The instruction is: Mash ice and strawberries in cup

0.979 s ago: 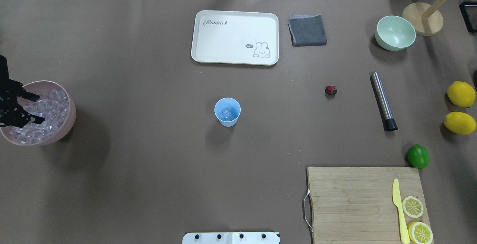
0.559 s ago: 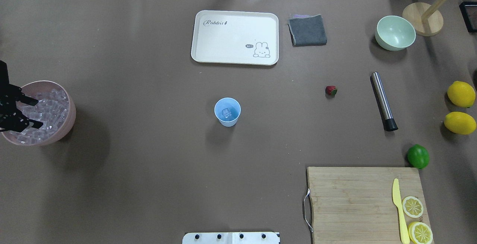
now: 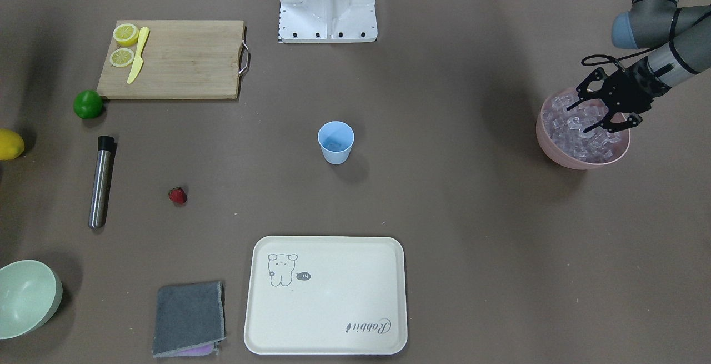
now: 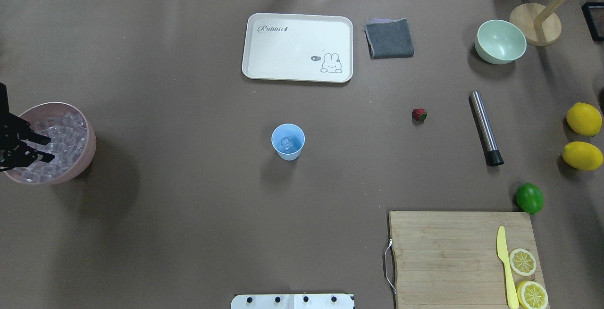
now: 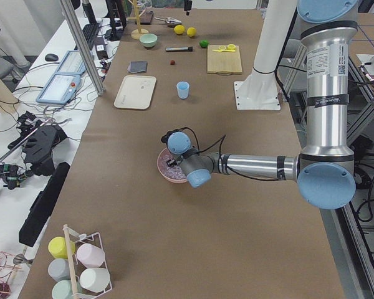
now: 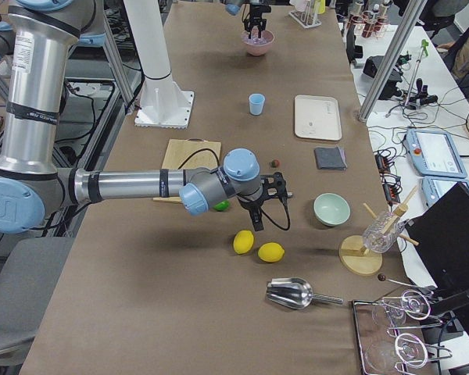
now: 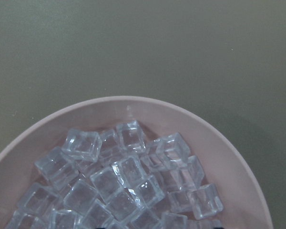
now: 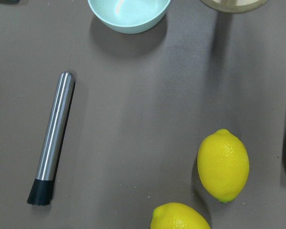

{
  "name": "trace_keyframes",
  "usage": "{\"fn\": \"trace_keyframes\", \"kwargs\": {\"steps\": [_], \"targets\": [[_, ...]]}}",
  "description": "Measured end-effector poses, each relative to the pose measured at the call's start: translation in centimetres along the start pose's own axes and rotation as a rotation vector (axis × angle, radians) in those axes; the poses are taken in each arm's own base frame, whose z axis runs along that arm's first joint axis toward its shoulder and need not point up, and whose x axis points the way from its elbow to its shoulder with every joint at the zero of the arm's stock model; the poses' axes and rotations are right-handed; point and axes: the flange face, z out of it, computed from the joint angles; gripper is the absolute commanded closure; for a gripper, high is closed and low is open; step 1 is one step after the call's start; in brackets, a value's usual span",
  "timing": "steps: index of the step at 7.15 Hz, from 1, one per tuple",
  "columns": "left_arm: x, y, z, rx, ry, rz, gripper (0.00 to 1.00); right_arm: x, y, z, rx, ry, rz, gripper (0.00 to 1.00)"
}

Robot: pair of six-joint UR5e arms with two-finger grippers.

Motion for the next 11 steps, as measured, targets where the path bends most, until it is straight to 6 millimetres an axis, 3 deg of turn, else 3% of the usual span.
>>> {"fn": "trace_keyframes", "kwargs": {"steps": [11], "targets": [[0.2,0.9,0.2,-0.014,0.011,0.009,0.44,-0.8,-1.8,1.0,-0.002,-0.002,-0.015,0.0]]}}
